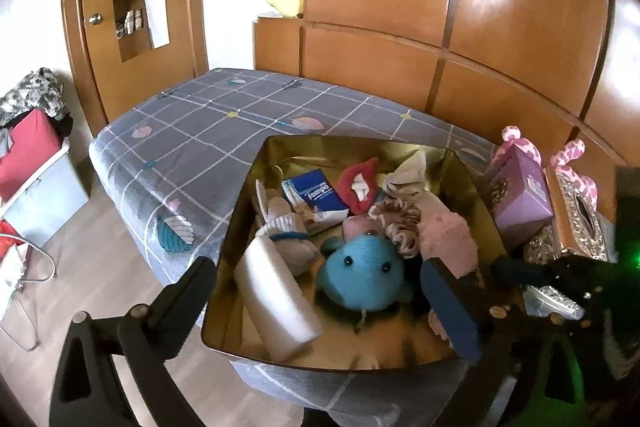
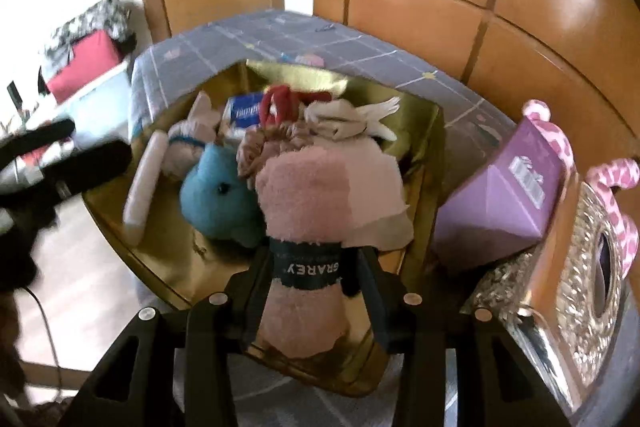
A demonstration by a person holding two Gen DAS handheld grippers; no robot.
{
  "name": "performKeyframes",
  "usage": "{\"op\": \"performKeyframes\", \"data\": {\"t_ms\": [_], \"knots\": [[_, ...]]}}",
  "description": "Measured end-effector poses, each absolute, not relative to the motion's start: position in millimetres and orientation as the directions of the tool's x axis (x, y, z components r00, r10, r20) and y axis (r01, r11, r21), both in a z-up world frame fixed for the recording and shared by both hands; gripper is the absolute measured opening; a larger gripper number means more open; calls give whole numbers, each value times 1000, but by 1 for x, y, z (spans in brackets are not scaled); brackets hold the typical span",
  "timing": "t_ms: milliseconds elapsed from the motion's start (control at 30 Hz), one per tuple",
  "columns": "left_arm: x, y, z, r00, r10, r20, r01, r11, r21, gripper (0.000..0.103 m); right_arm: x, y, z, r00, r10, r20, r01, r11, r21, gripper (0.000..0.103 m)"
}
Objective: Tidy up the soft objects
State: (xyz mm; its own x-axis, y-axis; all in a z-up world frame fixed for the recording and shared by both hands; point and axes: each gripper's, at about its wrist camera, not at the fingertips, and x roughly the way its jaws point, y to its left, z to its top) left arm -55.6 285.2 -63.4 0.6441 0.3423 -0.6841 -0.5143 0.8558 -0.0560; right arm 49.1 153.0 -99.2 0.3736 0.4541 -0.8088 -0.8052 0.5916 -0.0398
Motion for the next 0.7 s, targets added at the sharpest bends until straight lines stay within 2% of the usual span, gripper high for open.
{"op": "performKeyframes", "data": {"t_ms": [267, 567, 700], "knots": [[-57, 270, -57, 662, 344, -666, -501, 864, -51, 103, 42, 126, -72, 480, 473, -739, -723, 691, -28, 45], [-61, 245, -48, 708, 312, -634, -470, 878, -93, 103, 35, 95, -58, 621, 392, -679, -579, 813, -60, 45], [-61, 231, -45, 709, 335, -621, -474, 878, -68, 103, 35, 83, -56, 649, 367, -666, -536, 842, -59, 45]]}}
